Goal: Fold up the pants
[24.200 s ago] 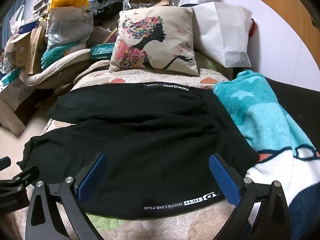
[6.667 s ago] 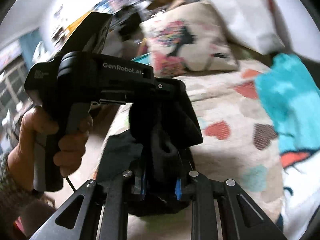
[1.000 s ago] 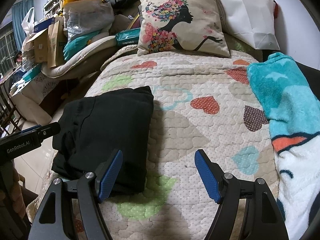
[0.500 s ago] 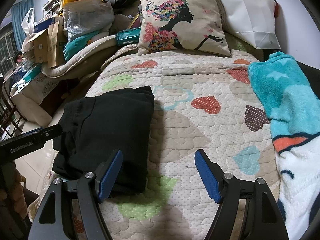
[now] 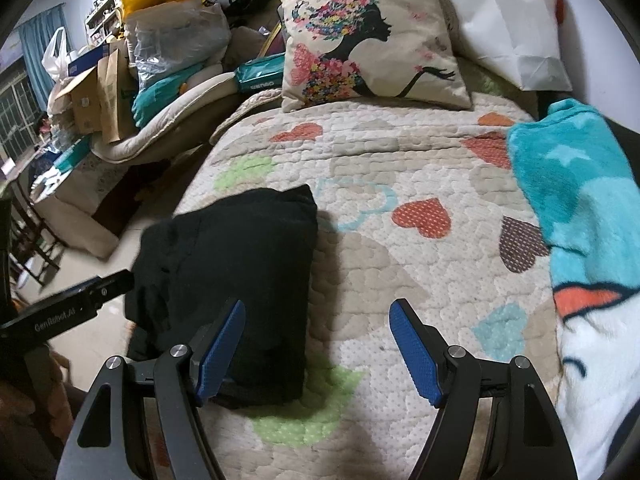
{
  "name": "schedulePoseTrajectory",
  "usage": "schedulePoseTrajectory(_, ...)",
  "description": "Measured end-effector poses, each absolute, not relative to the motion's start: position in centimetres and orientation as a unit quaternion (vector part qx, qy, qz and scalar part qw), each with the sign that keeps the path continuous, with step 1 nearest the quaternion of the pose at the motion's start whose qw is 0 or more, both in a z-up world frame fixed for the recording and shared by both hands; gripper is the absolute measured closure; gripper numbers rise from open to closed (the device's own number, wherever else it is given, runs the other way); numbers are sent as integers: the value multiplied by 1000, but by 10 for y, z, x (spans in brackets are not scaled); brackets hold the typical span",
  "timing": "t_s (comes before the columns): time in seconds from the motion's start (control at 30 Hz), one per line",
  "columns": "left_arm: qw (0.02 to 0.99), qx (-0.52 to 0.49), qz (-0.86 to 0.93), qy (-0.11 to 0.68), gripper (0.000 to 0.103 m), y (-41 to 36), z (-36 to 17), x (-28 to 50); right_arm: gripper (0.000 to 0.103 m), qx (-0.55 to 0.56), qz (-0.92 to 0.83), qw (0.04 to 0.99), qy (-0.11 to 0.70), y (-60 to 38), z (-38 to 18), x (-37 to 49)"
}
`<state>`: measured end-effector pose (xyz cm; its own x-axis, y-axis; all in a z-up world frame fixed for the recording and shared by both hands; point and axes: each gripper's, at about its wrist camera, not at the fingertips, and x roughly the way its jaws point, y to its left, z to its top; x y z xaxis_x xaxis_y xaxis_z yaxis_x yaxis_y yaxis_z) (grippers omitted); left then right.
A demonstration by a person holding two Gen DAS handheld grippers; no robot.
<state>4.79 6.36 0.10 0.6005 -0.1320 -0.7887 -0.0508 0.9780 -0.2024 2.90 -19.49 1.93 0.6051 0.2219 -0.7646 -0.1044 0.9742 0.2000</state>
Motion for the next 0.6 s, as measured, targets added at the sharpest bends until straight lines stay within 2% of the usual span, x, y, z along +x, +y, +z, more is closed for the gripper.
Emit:
schedulePoseTrajectory(0.23, 875, -118, -26, 468, 33, 68, 7, 77, 23, 108, 128, 860, 482, -204, 27, 84)
schedulePoseTrajectory(0.43, 846, -152, -64, 507, 33, 59, -20, 108, 23, 182, 167, 825, 508, -211, -7, 108)
schedulePoseTrajectory(0.6, 848, -143, -101, 500, 31, 56, -31, 109, 23, 220, 207, 799, 521, -207, -28, 112)
